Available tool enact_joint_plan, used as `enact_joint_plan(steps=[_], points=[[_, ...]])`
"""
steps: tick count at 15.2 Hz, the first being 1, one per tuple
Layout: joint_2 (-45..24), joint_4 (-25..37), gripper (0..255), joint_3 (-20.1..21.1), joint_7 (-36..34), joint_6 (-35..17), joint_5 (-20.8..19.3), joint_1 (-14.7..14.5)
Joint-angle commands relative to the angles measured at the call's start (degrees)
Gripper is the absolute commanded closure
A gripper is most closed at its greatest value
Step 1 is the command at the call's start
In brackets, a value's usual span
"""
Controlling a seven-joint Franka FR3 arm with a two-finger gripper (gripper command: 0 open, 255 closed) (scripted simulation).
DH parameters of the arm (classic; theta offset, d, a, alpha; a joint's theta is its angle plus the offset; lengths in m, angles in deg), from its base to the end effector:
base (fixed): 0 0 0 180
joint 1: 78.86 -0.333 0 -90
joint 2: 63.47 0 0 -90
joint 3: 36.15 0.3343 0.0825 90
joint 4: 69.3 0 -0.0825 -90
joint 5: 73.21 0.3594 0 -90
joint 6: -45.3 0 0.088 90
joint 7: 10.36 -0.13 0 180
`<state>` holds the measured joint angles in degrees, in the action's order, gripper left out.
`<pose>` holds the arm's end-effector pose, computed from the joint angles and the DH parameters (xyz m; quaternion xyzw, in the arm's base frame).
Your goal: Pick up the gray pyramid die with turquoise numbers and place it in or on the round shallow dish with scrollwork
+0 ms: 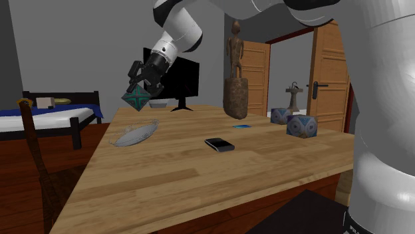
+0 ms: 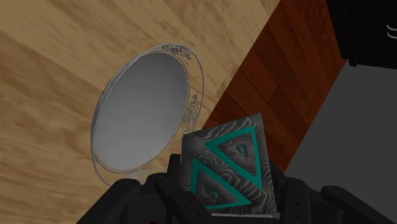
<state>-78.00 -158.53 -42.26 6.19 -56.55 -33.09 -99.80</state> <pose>0.5811 0.2340 0.5216 -0.9287 -0.1836 0.0097 0.3221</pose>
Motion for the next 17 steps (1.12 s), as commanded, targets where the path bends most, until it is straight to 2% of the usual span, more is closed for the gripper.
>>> enact_joint_plan(steps=[1, 9, 17], points=[[-0.01, -1.35, 255, 0.03, 0.83, -1.13, 0.20, -0.06], [-1.08, -6.17, 255, 0.30, 4.42, -5.90, 1.36, -0.33], [-1.08, -6.17, 255, 0.29, 4.42, -5.90, 1.36, -0.33]])
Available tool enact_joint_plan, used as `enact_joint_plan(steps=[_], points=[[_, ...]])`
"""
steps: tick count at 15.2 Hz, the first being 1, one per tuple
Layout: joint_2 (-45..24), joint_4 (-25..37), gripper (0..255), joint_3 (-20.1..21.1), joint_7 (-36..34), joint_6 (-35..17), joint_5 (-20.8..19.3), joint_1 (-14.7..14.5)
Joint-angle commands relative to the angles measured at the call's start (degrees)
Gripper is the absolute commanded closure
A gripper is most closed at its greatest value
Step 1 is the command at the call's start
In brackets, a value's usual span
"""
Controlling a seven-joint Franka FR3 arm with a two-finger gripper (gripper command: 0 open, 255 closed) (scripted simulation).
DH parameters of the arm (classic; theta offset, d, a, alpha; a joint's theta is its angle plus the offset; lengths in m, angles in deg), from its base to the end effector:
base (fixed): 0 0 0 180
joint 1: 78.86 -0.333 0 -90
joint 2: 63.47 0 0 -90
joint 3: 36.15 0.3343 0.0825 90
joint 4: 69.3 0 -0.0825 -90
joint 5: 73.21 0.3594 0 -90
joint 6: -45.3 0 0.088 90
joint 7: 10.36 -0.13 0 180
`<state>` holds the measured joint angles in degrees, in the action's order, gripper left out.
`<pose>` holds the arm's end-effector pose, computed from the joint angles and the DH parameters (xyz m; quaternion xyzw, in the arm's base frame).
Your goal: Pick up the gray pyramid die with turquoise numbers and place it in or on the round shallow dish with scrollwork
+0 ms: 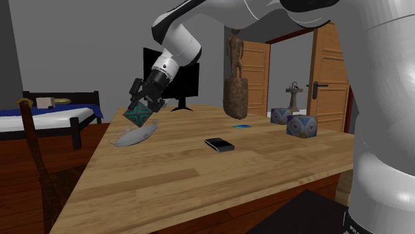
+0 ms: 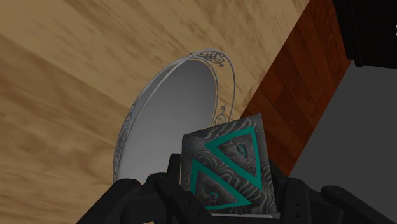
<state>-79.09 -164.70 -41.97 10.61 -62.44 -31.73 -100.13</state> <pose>0.5820 0.2338 0.4678 -0.9287 -0.1835 0.0096 0.3221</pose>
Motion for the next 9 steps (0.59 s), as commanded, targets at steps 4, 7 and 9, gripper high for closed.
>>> enact_joint_plan(steps=[4, 7, 9], points=[[0.00, 0.01, 0, 0.00, 0.00, 0.00, 0.00, 0.00], [0.37, 0.99, 0, -0.36, -0.22, 1.58, -0.32, 0.55], [0.89, 3.24, 0, -1.08, -0.67, 4.82, -0.89, 1.70]])
